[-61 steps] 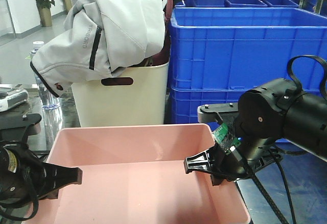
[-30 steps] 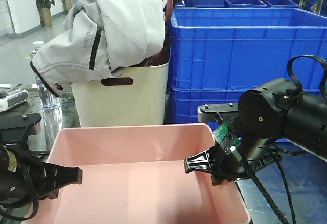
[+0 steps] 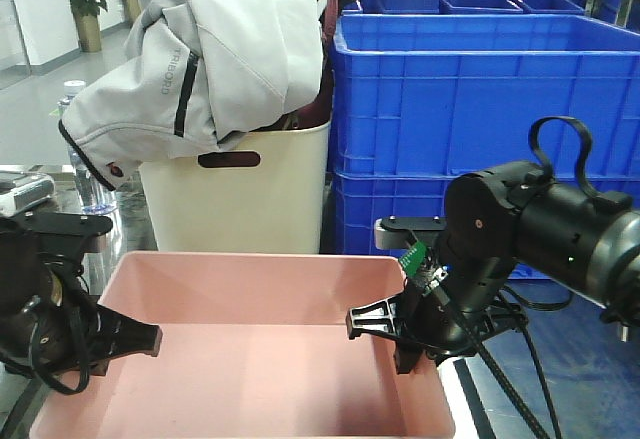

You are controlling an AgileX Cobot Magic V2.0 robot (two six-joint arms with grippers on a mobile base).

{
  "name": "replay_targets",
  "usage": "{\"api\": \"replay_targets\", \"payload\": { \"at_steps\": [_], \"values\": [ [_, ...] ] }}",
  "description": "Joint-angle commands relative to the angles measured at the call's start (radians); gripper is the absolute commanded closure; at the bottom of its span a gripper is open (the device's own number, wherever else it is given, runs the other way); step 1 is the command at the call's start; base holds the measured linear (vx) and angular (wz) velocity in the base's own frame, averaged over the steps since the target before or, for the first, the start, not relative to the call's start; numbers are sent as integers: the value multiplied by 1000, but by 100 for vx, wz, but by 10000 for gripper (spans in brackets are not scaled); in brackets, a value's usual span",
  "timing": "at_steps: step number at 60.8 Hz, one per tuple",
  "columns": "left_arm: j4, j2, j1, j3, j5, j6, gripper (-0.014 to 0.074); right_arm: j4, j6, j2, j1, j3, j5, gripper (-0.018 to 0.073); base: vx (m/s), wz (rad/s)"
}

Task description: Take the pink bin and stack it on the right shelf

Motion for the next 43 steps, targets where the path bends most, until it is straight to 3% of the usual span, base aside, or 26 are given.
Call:
{"api": "replay_targets", "payload": {
  "at_steps": [1,9,16,22,29,36,43],
  "values": [
    [21,-10,7,-53,8,32,209,-12,-26,-34,-15,-43,-13,225,0,0],
    [-16,-15,7,-54,18,49,44,-4,-72,-48,-15,-50,-28,64,0,0],
    [-68,-64,6,-54,28,126,-27,-7,-116,-100,-15,-46,-50,-30,0,0],
    [-136,-153,6,-53,31,255,-32,-9,-193,-194,-14,16,-73,-54,0,0],
    [-210,-302,6,8,-37,423,-21,-12,-287,-367,-14,200,-199,-41,0,0],
    [-318,-462,6,132,-96,577,5,-31,-321,-556,-14,396,-345,-19,0,0],
    [-448,-632,6,269,-170,664,38,-33,-321,-766,-14,587,-425,1,0,0]
  ]
}}
